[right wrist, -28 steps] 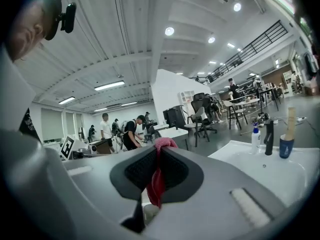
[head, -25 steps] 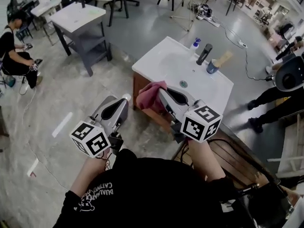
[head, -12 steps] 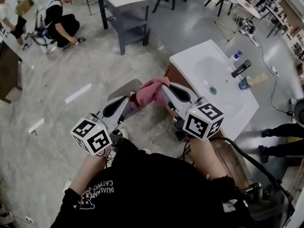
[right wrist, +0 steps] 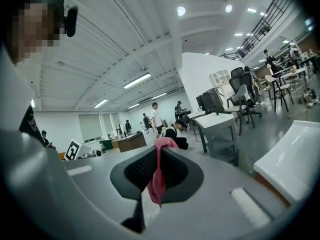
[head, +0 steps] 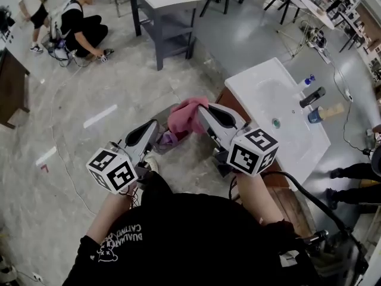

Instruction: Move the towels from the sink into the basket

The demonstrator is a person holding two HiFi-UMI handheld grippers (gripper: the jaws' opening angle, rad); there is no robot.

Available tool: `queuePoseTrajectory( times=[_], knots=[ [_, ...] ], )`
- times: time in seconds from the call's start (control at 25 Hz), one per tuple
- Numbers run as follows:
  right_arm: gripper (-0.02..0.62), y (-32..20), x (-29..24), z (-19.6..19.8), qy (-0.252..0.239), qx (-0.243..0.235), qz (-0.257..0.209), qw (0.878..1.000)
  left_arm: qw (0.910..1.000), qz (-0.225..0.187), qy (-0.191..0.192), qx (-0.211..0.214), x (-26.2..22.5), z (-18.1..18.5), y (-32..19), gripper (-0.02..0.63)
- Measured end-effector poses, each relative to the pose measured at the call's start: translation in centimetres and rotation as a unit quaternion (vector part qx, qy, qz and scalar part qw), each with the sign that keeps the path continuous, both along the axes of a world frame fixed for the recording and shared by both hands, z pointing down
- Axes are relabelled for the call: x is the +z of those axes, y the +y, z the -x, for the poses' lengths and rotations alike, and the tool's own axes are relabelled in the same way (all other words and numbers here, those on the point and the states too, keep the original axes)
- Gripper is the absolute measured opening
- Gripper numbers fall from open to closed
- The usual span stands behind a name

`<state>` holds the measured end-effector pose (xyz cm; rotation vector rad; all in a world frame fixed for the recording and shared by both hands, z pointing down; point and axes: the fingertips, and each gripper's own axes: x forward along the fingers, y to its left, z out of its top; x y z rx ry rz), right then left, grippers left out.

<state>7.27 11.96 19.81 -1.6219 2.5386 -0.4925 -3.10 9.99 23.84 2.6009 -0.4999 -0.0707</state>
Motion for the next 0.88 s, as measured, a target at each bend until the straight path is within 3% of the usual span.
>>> queuePoseTrajectory(
  times=[0.52,0.68,0.88],
  knots=[
    [0.021,-12.7,-3.7,0.0,-0.025,0.060,-0.026,0.998,0.9953,-0.043,0.007,0.086,-4.7,-1.6,-14.7,0.005],
    [0.021,-16.1,-2.6,0.8,-0.027,0.080,-0.019,0.996,0.9922,-0.046,0.009,0.116,-4.2,-1.5,-18.0,0.005],
    [0.021,-18.6,1.2,-0.2,-0.044,0.093,-0.014,0.995,0.9920,-0.054,0.026,0.111,-2.5,-2.4,-21.3,0.003]
  ],
)
